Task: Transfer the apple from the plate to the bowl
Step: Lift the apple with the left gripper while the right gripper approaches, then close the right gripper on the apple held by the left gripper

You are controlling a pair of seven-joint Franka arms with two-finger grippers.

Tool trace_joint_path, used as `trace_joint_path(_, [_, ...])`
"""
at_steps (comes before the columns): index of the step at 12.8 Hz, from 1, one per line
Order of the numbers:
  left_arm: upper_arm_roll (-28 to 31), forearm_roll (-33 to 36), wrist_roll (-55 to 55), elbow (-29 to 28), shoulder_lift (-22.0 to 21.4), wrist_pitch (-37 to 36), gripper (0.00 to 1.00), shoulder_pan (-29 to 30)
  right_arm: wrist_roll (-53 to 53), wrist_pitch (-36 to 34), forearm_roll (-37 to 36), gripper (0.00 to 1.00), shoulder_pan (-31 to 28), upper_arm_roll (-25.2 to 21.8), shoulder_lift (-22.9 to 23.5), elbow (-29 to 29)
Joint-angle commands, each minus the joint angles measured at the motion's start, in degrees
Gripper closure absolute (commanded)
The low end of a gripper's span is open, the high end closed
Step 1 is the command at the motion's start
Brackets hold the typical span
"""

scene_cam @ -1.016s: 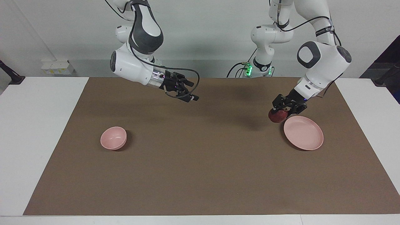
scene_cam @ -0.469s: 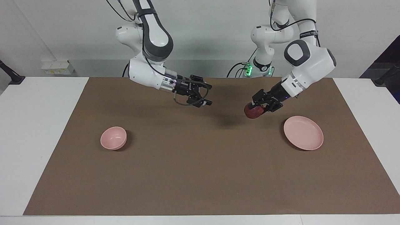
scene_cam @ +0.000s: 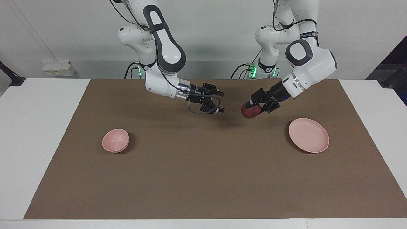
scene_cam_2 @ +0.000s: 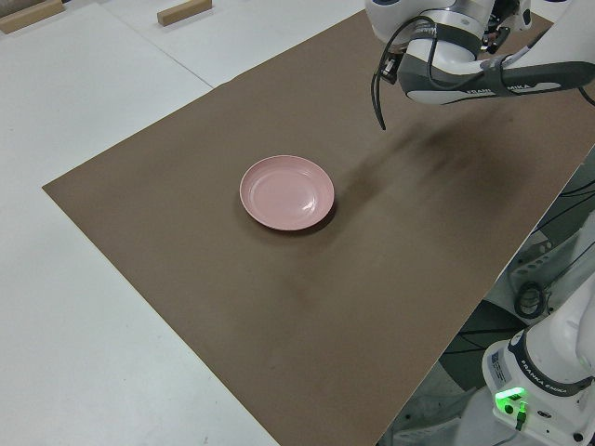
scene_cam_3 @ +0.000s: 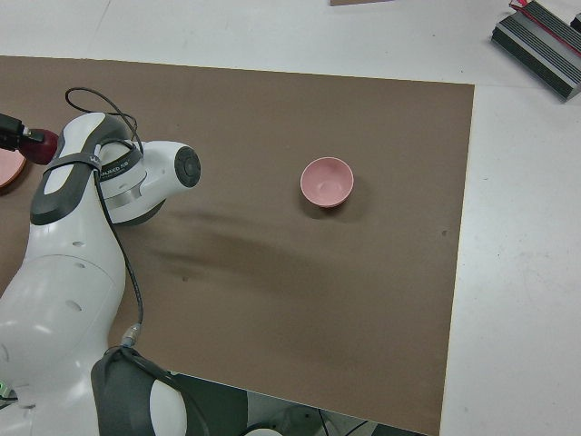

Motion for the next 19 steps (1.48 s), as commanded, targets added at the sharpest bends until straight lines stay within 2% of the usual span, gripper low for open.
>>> trace_joint_path(1, [-2.35,-1.24,-2.66,-0.27,-1.55,-0.26,1.00,0.05,-4.03,2.69,4.06,0.00,1.65,0.57,0.61,-0.19])
trace_joint_path(5, [-4.91,-1.16,-4.86,-2.03,-3.13,-1.22,1.00,-0.03,-4.57,6.64,6.36,0.00,4.03,0.66,1.76,1.57])
trace_joint_path(11, [-6.67,-0.89,-8.91,-3.53,-4.45,-1.31,1.00,-0.82,-4.57,7.08,6.53,0.00,4.73,0.66,2.46,2.80])
trace_joint_path(12, [-6.67,-0.98,-8.99,-3.52,-4.45,-1.40,1.00,-0.74,-4.92,7.35,6.53,0.42,4.73,0.66,2.46,2.89])
trace_joint_path(13, [-6.67,-0.98,-8.99,-3.44,-4.45,-1.40,1.00,-0.74,-5.45,7.44,6.45,0.91,4.73,0.57,2.46,3.23])
trace_joint_path(14, [-6.76,-0.98,-8.99,-3.44,-4.45,-1.40,1.00,-0.74,-5.45,7.53,5.75,1.00,4.82,0.57,2.55,3.50])
trace_joint_path(16, [-6.67,-0.98,-8.91,-3.17,-4.27,-2.10,0.99,-0.65,-5.45,7.53,5.48,1.00,4.82,0.57,2.55,3.50])
trace_joint_path(17, [-6.67,-0.98,-8.91,-3.09,-4.27,-2.54,0.93,-0.65,-5.45,7.53,5.39,1.00,4.82,0.57,2.55,3.50])
trace_joint_path(19, [-6.67,-0.89,-8.82,-2.82,-4.10,-2.72,0.60,-0.65,-5.36,7.53,5.30,1.00,4.73,0.57,2.55,3.50])
